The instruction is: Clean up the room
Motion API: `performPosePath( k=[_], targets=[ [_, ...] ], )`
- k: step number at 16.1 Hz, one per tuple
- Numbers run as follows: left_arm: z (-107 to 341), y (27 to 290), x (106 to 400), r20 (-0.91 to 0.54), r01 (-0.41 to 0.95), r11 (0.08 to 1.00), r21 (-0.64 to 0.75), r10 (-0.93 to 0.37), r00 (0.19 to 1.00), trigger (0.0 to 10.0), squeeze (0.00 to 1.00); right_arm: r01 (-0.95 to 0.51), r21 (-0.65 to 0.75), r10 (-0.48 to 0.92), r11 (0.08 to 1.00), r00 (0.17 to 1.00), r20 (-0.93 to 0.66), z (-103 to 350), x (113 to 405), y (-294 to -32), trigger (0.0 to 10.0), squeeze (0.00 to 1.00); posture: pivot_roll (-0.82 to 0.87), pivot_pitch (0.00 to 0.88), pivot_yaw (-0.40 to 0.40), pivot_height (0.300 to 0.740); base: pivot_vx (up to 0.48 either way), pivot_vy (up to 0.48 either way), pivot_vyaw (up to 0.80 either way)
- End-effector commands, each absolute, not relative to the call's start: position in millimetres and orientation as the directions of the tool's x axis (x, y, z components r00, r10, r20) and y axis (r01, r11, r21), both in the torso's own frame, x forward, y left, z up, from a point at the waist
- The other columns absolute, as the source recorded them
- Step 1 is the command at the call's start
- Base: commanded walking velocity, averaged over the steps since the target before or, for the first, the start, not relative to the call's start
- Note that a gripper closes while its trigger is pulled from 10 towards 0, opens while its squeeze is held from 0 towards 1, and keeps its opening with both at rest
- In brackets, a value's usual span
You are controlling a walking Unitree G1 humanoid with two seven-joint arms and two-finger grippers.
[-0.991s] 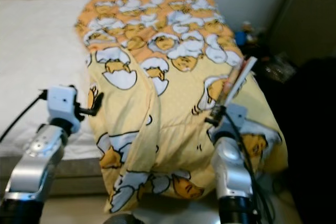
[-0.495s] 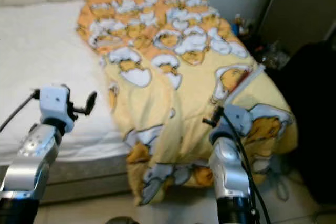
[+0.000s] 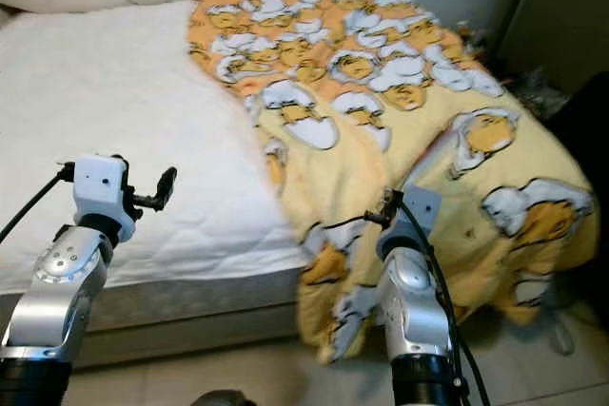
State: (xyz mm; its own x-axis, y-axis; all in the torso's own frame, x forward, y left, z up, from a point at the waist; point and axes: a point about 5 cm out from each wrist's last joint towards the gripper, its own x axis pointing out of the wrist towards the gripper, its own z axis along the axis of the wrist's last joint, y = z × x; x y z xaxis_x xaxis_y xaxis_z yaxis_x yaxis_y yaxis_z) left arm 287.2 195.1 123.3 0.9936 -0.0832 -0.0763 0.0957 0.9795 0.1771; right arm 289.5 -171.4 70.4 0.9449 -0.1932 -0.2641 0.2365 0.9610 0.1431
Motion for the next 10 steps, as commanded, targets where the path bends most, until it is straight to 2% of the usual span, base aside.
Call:
performPosePath(
  k=[1, 10],
  targets=[
    [125.7, 186.8, 288.4, -0.069, 0.128, 0.974, 0.186, -0.117, 0.991, 10.0, 0.0, 0.247, 0.135, -0.217, 0.96, 0.954, -0.206, 81.1, 292.7, -178.8, 10.0, 0.0, 0.17, 0.0, 0.025, 0.74, 0.0, 0.48, 0.0],
    [125.2, 186.4, 287.3, -0.069, 0.134, 0.973, 0.189, -0.123, 0.99, 10.0, 0.0, 0.245, 0.13, -0.216, 0.961, 0.955, -0.201, 81.7, 293.1, -178.2, 10.0, 0.0, 0.17, 0.0, 0.024, 0.74, 0.0, 0.48, 0.0]
  ],
)
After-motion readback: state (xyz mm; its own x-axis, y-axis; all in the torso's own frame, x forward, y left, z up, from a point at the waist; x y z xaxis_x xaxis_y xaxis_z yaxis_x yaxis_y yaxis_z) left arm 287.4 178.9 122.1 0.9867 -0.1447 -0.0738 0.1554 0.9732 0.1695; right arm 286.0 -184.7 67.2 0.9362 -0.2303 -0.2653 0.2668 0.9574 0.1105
